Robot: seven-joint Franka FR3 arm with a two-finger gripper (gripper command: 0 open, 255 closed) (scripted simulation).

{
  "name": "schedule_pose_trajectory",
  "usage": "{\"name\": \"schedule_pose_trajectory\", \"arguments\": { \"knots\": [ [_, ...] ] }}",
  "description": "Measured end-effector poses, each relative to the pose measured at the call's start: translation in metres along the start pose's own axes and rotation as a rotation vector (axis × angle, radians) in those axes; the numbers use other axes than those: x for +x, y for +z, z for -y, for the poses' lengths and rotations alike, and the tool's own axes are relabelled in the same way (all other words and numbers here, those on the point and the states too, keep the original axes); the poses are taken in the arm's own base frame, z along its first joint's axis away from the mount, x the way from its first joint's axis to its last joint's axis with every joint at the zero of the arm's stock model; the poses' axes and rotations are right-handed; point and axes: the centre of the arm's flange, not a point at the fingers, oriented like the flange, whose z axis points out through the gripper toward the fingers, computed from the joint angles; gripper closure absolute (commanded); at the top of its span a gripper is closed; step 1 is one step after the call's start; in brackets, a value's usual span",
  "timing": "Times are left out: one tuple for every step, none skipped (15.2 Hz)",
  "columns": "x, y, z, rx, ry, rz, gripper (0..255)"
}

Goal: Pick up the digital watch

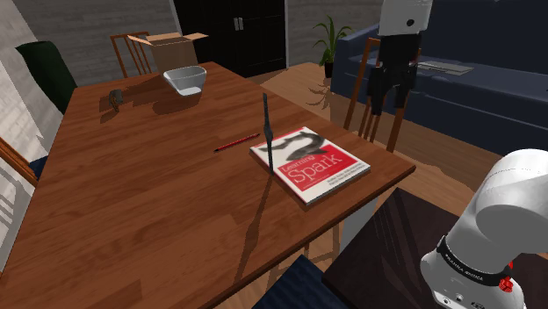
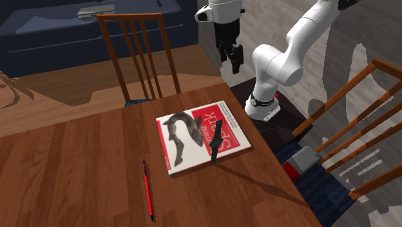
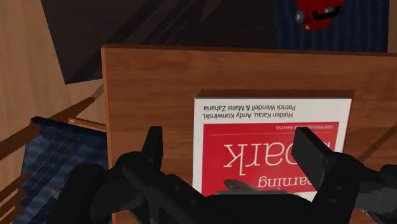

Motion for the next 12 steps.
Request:
{"name": "schedule_pose_trajectory", "arguments": {
  "knots": [
    [0.000,0.000,0.000,0.000,0.000,0.000,0],
    [0.003,0.003,0.002,0.010,-0.020,-0.012,0],
    [0.008,0.007,0.003,0.026,-0.051,-0.034,0],
    [0.010,0.010,0.008,0.044,-0.089,-0.062,0],
    [0.016,0.015,0.010,0.064,-0.128,-0.089,0],
    [0.023,0.020,0.013,0.085,-0.170,-0.119,0],
    [0.031,0.023,0.014,0.107,-0.211,-0.150,0],
    [0.035,0.027,0.020,0.127,-0.255,-0.182,0],
    [0.042,0.029,0.025,0.149,-0.298,-0.213,0],
    [0.047,0.032,0.031,0.171,-0.341,-0.244,0],
    [0.053,0.034,0.036,0.192,-0.384,-0.276,0],
    [0.060,0.037,0.041,0.214,-0.426,-0.307,0]
  ]
}}
